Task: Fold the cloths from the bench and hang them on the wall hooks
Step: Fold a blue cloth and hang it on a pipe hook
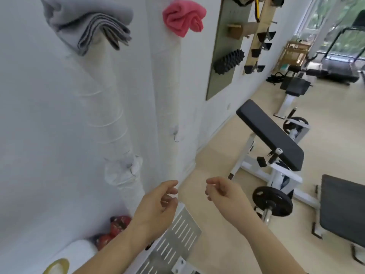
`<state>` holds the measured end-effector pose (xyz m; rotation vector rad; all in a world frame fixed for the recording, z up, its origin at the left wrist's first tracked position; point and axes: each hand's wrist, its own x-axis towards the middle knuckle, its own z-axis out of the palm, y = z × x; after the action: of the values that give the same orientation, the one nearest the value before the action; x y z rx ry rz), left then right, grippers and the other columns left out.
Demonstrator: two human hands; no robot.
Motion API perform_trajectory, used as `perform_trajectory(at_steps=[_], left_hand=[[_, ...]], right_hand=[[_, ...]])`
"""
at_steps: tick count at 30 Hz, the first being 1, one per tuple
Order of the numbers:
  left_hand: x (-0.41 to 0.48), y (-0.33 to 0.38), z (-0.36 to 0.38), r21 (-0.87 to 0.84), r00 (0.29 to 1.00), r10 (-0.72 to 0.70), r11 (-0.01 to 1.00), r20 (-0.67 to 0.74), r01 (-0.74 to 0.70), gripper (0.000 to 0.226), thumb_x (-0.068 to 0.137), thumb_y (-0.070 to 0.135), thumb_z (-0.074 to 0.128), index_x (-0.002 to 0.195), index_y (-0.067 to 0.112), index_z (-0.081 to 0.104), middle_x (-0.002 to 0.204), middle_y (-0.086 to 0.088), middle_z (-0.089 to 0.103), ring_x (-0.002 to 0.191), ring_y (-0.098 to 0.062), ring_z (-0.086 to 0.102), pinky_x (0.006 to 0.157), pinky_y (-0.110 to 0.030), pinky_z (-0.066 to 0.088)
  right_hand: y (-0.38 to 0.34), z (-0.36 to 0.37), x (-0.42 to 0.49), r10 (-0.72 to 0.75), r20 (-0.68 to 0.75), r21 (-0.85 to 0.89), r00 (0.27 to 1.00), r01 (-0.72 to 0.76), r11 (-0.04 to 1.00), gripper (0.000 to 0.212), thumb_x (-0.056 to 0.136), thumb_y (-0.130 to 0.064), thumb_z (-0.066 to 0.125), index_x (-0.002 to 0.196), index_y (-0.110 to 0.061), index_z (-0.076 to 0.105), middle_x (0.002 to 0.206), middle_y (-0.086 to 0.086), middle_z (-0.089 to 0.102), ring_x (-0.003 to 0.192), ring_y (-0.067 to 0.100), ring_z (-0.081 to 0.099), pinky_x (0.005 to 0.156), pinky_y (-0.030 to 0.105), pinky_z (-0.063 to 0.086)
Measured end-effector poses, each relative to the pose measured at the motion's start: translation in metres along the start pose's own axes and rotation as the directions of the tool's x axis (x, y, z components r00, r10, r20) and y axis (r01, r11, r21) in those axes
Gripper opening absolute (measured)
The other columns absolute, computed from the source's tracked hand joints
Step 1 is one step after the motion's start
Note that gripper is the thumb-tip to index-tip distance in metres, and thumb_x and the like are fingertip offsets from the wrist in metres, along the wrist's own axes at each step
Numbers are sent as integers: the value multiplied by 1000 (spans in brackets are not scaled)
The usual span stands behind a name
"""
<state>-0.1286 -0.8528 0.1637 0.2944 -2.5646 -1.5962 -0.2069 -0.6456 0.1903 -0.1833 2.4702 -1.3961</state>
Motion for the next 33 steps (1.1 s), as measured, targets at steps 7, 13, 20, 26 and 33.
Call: perform_trajectory(at_steps=[7,13,20,26,33], left_hand=[[-125,-62,18,30,962,-144,990,233,141,43,96,12,61,131,36,56,115,10,66,92,-5,65,77,-9,49],[-219,-67,76,19,915,-127,991,383,130,43,97,12,63,123,45,53,113,14,67,93,-3,65,77,-12,51],[-322,-18,190,69,826,-96,995,555,69,42,97,15,62,127,41,52,116,14,66,90,-5,65,75,-14,50],[-424,27,293,43,785,-83,997,614,71,43,96,17,65,125,44,49,116,13,65,90,-2,64,70,-6,48],[-476,40,352,52,774,-128,991,620,123,45,94,18,66,129,41,49,117,10,63,97,-8,64,72,-13,50]], right_hand=[[64,56,-161,221,-67,44,973,-218,975,16,99,-31,55,111,-38,62,97,6,77,89,25,74,82,40,60],[122,43,-285,352,-196,151,915,-327,933,16,99,-29,57,112,-34,64,95,4,75,86,20,72,83,41,62],[200,-25,-431,453,-357,281,816,-369,886,11,93,-31,60,98,-31,70,89,0,76,86,20,72,89,43,59],[264,-90,-546,499,-402,338,768,-382,860,13,96,-23,58,100,-27,69,89,9,75,77,16,69,72,25,55],[314,-139,-591,537,-392,400,747,-387,831,17,99,-16,55,98,-23,70,85,1,77,78,16,73,66,21,53]])
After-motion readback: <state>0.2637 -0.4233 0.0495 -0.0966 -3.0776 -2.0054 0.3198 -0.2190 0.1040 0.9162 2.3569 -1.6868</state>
